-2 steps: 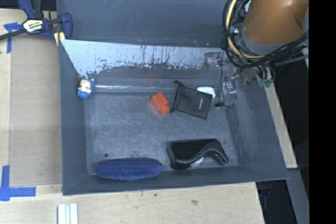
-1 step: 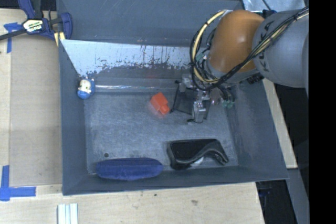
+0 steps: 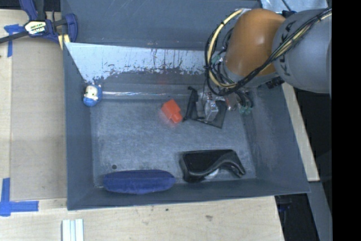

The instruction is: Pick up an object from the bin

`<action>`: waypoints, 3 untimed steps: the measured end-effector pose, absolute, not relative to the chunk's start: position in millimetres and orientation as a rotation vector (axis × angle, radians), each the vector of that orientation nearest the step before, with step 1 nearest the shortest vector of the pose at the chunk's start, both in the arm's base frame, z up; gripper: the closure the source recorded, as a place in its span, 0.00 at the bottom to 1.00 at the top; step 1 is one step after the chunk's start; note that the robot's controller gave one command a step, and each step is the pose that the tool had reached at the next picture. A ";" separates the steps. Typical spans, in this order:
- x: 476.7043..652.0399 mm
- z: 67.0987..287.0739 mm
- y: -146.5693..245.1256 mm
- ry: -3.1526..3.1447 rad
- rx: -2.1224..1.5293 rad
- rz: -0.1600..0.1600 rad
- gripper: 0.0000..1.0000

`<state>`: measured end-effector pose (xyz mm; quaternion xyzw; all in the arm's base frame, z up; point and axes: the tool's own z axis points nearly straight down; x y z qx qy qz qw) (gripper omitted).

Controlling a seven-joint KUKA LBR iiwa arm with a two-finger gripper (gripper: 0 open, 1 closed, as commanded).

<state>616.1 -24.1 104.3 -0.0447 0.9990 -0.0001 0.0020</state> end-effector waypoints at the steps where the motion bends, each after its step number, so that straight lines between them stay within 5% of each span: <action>1: 599.1 244.4 -59.6 3.127 -0.108 -0.004 1.00; 2: 595.2 168.7 -21.1 3.137 0.199 0.003 1.00; 3: 563.2 122.2 6.6 3.072 0.669 0.001 1.00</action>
Offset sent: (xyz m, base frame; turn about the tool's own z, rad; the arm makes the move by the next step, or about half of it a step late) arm -0.0192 -0.0333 0.1338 0.0171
